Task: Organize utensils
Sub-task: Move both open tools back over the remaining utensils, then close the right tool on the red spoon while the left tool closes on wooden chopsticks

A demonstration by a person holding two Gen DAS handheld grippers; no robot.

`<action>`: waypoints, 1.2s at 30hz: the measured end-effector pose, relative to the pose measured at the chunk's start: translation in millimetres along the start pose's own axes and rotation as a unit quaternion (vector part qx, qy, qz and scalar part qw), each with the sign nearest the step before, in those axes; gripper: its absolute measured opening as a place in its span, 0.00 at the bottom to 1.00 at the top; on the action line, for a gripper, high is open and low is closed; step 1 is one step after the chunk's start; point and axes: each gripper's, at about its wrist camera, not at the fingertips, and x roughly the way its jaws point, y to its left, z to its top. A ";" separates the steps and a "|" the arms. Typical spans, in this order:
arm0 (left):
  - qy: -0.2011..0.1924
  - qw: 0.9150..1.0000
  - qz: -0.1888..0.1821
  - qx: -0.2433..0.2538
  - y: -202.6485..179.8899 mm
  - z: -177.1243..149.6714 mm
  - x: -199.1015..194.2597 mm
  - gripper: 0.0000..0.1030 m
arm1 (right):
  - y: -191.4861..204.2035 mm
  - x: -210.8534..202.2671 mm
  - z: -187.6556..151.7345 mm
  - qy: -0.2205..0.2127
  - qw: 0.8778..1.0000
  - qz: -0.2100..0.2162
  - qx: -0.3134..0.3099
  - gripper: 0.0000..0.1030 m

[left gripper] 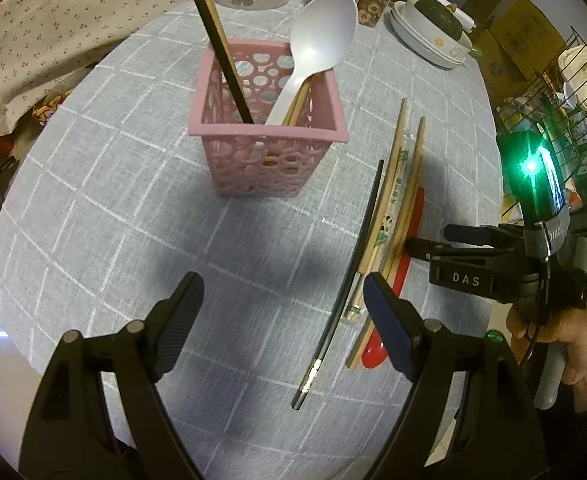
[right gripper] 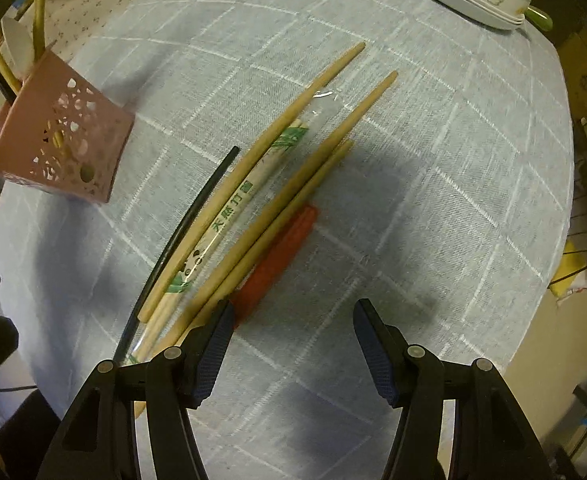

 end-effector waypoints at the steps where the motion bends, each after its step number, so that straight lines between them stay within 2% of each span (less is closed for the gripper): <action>1: 0.000 1.000 0.000 0.000 0.4 -0.4 -0.3 0.80 | 1.5 -0.1 -0.8 0.002 1.000 0.003 0.001 0.60; 3: -0.002 1.000 0.000 -0.001 0.4 -0.3 -0.9 0.80 | 7.9 0.4 -1.6 0.006 1.000 0.003 -0.004 0.58; 8: -0.003 1.000 -0.001 -0.003 -0.7 -2.1 -1.2 0.80 | 26.8 3.4 -7.6 0.001 0.999 -0.029 -0.026 0.53; 10: -0.002 1.000 -0.003 0.001 -2.0 -2.6 -1.0 0.80 | 31.5 1.4 -10.1 -0.002 0.999 -0.018 -0.033 0.40; 12: -0.001 1.000 -0.006 0.005 -3.3 -3.5 -2.1 0.80 | 34.8 -1.0 -14.4 -0.004 0.999 -0.018 -0.039 0.15; 15: -0.007 1.000 -0.004 0.023 -11.1 -5.3 -4.6 0.80 | 25.4 -2.3 -17.4 -0.003 1.000 0.006 -0.023 0.10; 21: -0.011 0.997 -0.014 0.070 -34.4 -11.9 -6.6 0.79 | -5.7 -18.2 -26.3 -0.019 0.999 0.041 0.009 0.09; 24: -0.011 0.996 -0.022 0.089 -49.1 -14.2 -4.2 0.70 | -23.2 -32.5 -32.1 -0.037 0.997 0.058 0.023 0.09; 31: -0.025 0.988 -0.043 0.144 -100.7 -3.6 20.0 0.27 | -72.2 -54.9 -44.1 -0.065 0.992 0.089 0.056 0.10; 33: -0.039 0.984 -0.059 0.165 -112.7 3.5 30.6 0.19 | -86.5 -57.0 -41.7 -0.068 0.991 0.097 0.063 0.09; 36: -0.049 0.978 -0.070 0.191 -123.9 12.0 47.2 0.12 | -98.6 -62.5 -30.6 -0.069 0.990 0.102 0.063 0.10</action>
